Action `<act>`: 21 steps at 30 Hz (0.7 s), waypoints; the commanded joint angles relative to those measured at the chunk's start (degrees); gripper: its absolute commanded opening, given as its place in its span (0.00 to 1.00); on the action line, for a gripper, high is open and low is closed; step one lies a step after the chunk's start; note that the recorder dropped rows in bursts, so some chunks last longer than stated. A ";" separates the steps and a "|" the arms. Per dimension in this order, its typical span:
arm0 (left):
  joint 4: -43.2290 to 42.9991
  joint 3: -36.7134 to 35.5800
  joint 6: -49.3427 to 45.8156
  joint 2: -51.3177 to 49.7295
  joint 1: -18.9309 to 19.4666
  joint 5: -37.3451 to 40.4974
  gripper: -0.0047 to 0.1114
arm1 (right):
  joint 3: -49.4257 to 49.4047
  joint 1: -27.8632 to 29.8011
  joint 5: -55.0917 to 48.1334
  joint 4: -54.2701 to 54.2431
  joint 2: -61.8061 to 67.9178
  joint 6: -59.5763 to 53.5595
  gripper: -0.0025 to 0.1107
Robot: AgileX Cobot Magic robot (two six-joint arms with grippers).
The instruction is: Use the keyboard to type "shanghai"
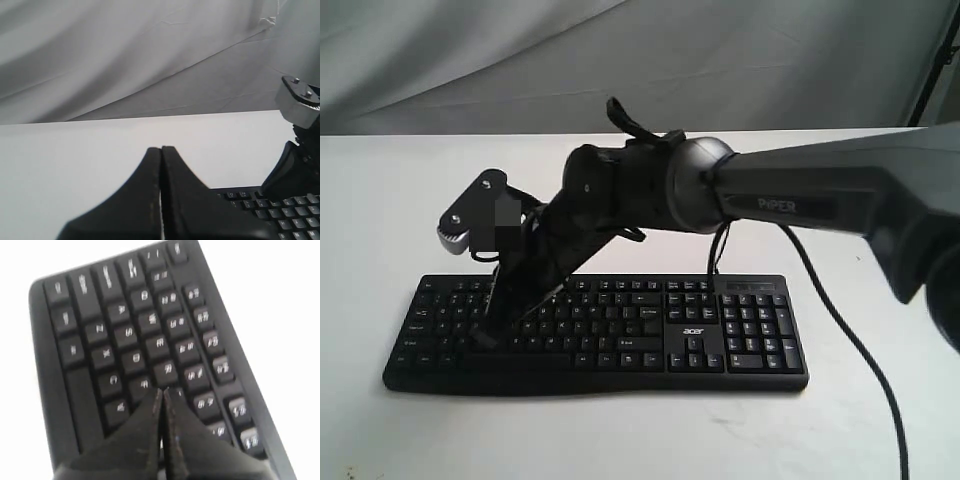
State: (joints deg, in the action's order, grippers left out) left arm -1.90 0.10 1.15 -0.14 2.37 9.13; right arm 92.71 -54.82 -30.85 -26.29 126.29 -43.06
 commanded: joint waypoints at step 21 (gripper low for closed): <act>0.00 -0.10 0.15 0.14 -0.37 -0.34 0.04 | 5.34 0.08 -4.64 0.84 5.76 1.28 0.02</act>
State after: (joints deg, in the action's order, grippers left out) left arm -1.90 0.10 1.15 -0.14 2.37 9.13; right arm 97.68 -54.82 -35.14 -25.79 131.81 -42.14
